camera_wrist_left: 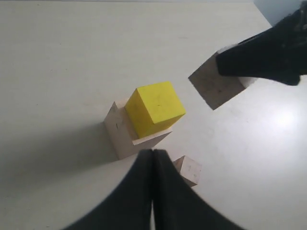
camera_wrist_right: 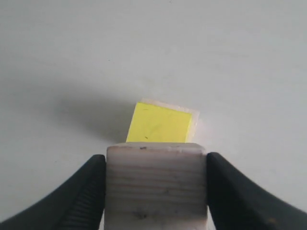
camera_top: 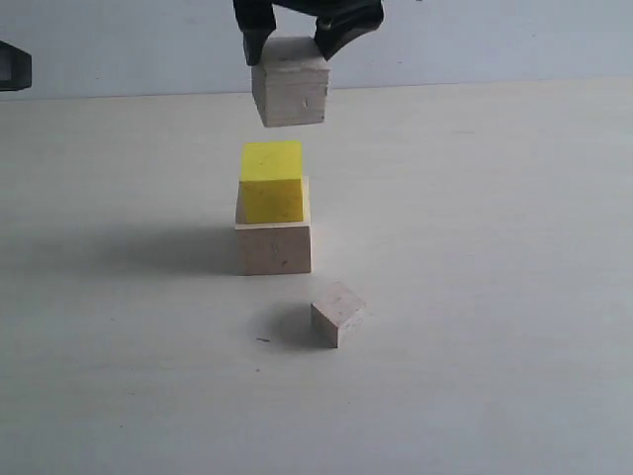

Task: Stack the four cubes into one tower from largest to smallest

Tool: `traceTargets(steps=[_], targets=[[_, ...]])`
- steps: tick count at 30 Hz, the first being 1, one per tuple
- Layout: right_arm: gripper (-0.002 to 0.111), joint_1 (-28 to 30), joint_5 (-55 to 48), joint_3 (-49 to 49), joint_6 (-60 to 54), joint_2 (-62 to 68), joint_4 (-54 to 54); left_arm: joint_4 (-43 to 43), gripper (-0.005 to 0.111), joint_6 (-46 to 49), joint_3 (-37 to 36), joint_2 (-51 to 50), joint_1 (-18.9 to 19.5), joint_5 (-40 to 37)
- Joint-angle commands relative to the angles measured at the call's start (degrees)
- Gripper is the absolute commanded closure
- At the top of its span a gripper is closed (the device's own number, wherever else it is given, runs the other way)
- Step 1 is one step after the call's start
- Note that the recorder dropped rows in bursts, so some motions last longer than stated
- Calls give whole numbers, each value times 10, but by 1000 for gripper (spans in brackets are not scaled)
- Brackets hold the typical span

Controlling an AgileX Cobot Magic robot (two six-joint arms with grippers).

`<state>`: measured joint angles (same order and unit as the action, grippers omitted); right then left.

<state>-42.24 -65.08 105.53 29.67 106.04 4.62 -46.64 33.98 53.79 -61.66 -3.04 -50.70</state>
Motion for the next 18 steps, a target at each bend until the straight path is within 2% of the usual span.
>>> traceTargets(steps=[1,5,18], targets=[[108,-3,4,7,35,24,10,-5,107,-2,-3,4,-21,-1],[108,-3,30,7,50,35,17,-3,107,-2,-3,4,-43,0],[108,-3,68,7,93,41,43,-6,107,-2,-3,4,-45,0]])
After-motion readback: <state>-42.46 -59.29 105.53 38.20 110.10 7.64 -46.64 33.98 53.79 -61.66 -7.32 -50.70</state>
